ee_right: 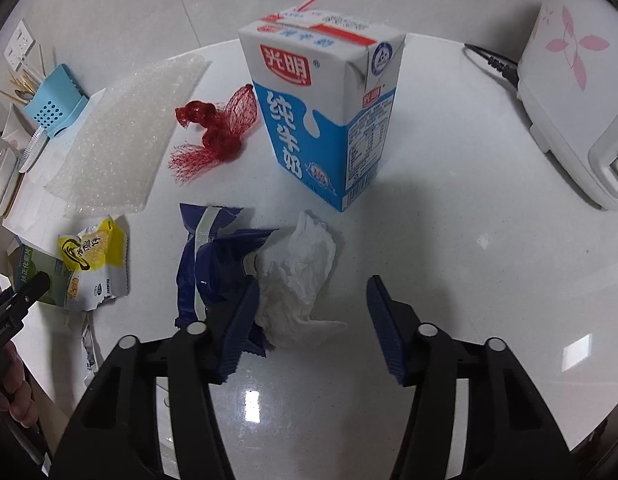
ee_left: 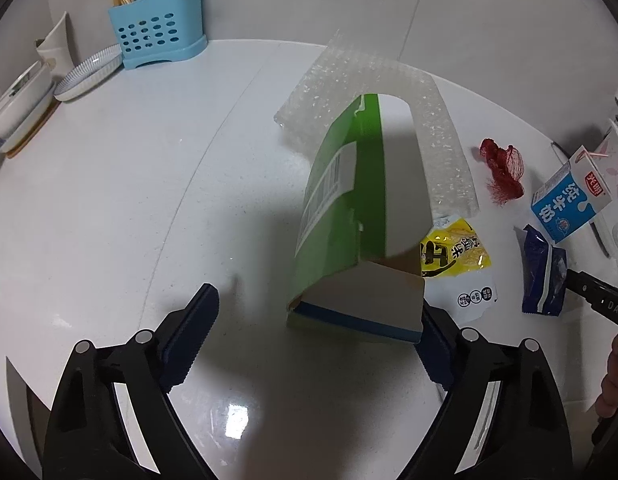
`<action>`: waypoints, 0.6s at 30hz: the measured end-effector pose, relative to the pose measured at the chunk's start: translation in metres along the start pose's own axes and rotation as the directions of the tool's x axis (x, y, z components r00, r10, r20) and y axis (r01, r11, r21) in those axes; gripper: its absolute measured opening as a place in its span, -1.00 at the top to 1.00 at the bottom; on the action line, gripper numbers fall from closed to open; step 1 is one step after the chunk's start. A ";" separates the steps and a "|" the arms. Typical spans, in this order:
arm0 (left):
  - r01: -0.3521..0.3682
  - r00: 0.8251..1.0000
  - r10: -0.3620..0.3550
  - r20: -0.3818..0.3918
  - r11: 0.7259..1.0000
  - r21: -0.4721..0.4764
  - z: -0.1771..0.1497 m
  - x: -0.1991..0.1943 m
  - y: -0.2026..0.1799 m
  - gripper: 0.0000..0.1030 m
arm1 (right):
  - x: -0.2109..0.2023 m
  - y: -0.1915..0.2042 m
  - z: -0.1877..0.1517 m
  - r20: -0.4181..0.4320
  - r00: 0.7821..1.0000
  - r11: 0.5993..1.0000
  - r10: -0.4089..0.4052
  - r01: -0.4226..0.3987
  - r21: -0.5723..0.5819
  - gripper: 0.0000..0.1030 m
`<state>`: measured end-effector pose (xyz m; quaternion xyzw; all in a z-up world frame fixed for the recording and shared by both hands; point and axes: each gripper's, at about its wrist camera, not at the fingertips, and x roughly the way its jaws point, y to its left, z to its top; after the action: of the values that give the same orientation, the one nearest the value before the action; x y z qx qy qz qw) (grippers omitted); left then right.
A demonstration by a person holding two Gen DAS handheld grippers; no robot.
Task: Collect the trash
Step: 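Grasp the green medicine box with the left tool while the right tool grasps the white tissue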
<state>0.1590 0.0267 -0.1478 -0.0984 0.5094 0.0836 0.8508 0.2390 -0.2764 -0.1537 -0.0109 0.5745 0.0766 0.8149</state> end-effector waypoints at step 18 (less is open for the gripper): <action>0.015 1.000 -0.015 0.008 1.000 -0.014 0.000 -0.001 -0.003 0.09 | 0.002 0.003 -0.004 0.010 0.999 0.999 -0.035 0.035 -0.004 0.80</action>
<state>0.1594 0.0242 -0.1469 -0.1076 0.5045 0.0812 0.8528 0.2353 -0.2738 -0.1569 -0.0222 0.5701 0.0634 0.8189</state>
